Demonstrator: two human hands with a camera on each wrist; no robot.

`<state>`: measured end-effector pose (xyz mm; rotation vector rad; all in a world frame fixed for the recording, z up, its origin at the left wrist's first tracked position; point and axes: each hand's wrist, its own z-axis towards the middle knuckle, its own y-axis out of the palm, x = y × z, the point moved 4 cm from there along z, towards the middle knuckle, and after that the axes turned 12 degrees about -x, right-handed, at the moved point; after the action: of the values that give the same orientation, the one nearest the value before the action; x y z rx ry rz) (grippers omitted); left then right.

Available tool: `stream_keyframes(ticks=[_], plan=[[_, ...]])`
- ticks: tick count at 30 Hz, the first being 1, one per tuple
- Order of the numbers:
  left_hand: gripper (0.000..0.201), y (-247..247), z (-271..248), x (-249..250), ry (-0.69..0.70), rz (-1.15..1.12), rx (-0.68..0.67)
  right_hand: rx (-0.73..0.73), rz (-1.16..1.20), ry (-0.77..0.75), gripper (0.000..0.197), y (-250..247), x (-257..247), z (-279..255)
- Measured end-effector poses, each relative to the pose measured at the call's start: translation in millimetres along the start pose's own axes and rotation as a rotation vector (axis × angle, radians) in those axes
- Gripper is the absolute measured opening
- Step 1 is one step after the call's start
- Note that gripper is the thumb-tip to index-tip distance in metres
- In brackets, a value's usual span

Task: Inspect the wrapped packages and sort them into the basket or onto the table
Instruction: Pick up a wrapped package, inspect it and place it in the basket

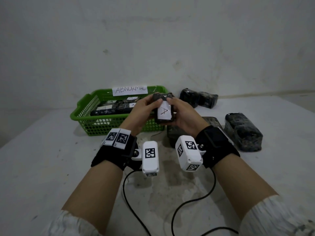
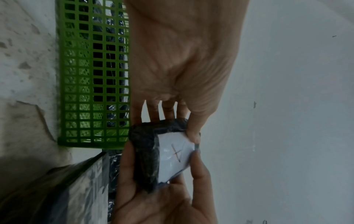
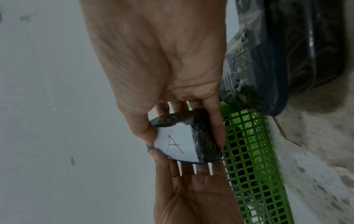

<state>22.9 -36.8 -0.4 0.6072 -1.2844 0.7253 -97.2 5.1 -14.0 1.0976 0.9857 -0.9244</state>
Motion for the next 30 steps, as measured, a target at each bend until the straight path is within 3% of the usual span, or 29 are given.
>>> stream_keyframes(ticks=[6, 9, 16, 20, 23, 26, 30], plan=[[0.026, 4, 1, 3, 0.04, -0.068, 0.001, -0.021, -0.002, -0.054, 0.032, -2, -5, -2], [0.04, 6, 1, 0, 0.045, -0.072, -0.027, -0.013, -0.012, -0.064, 0.029, -6, -6, -4], [0.051, 11, -5, 4, 0.056, -0.036, -0.028, -0.018, -0.106, -0.049, 0.054, -8, -7, -9], [0.057, 8, -10, 8, 0.087, -0.013, -0.012, -0.019, -0.125, -0.062, 0.052, -2, -7, -9], [0.061, 2, -10, 8, 0.123, -0.014, 0.075, -0.074, -0.1, -0.06, 0.038, 2, -11, -11], [0.048, -2, -9, 5, 0.142, 0.04, 0.138, -0.044, -0.127, -0.072, 0.028, -3, -19, -13], [0.024, 5, -7, 7, 0.126, 0.061, 0.115, 0.059, -0.221, -0.116, 0.025, -11, -22, -12]])
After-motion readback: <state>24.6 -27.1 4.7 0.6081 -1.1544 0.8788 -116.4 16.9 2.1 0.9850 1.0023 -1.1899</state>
